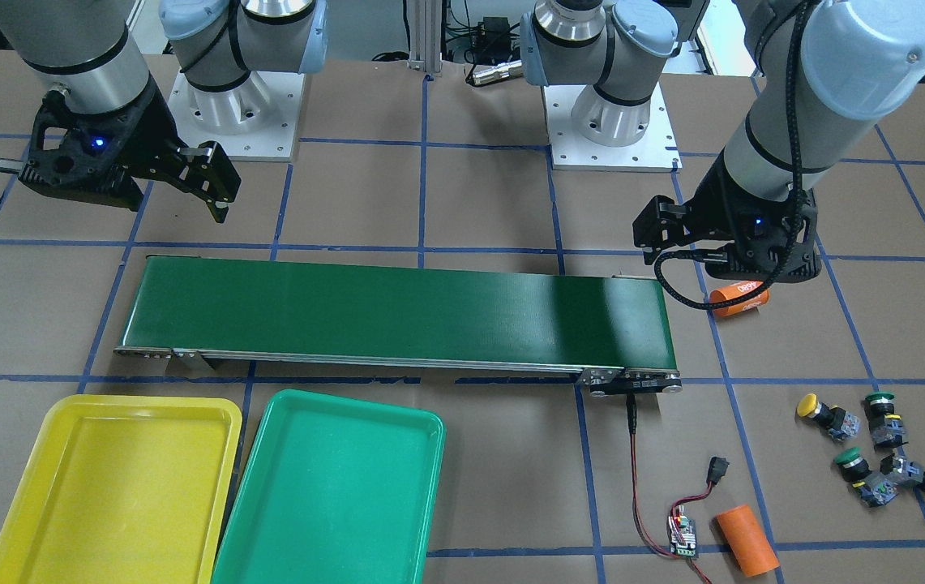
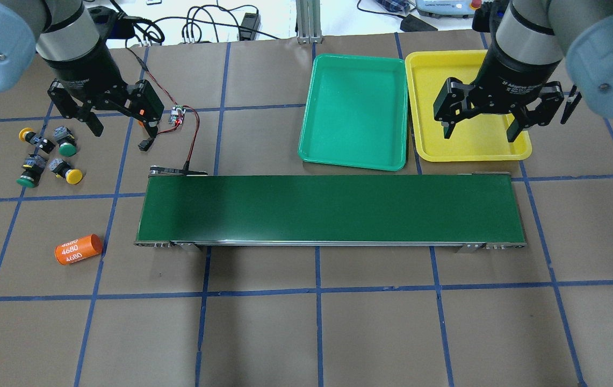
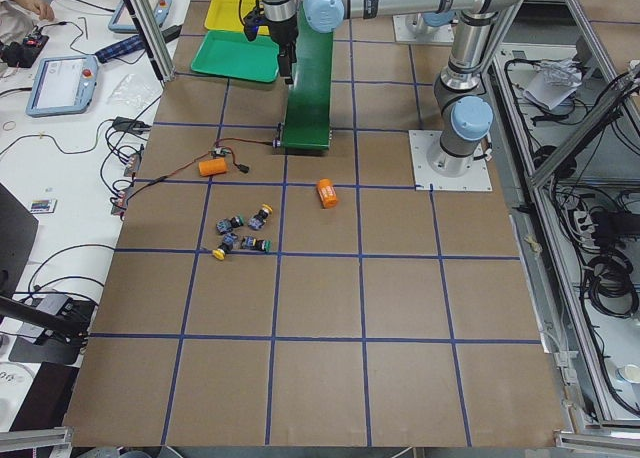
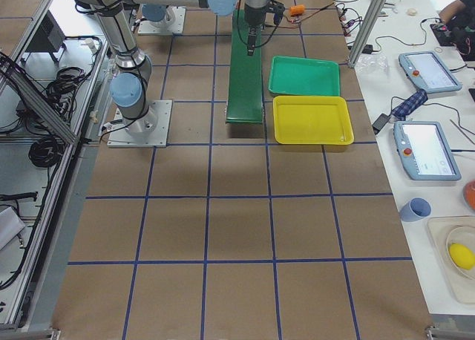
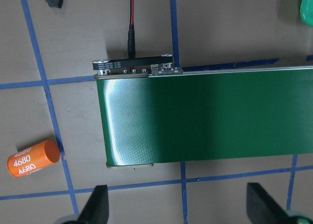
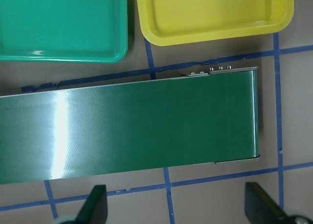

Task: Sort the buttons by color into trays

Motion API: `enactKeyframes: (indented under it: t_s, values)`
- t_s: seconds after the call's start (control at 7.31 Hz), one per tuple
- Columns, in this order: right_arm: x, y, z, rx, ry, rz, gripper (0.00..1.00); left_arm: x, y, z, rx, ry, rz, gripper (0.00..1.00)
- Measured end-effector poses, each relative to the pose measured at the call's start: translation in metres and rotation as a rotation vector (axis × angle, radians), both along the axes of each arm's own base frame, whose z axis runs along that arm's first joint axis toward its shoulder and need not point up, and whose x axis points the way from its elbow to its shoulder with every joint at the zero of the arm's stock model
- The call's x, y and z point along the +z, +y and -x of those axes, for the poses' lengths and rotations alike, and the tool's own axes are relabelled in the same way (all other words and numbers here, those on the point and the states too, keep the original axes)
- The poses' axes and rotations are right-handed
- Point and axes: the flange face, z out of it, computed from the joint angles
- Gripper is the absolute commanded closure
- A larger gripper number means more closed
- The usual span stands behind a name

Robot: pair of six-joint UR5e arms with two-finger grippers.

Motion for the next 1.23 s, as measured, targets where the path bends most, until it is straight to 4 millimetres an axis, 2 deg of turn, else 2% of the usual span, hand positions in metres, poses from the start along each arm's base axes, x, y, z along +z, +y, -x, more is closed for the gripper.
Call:
enactKeyframes:
  t_s: [0.55, 0.82, 0.96, 1.23]
  values:
    - [0.0, 0.0, -0.001, 0.002, -0.002, 0.002, 0.0, 0.002, 0.002, -0.002, 0.011, -0.002, -0.007, 0.0]
    - [0.0, -0.001, -0.001, 0.002, -0.003, 0.004, 0.0, -0.004, -0.003, -0.018, 0.023, 0.002, -0.016, 0.0]
    - [0.0, -0.001, -0.001, 0.003, -0.002, 0.003, 0.0, -0.013, -0.011, -0.044, 0.038, 0.009, -0.033, 0.0]
    - [0.0, -0.001, -0.001, 0.002, -0.002, 0.003, 0.0, -0.042, -0.037, -0.139, 0.03, 0.04, -0.04, 0.0]
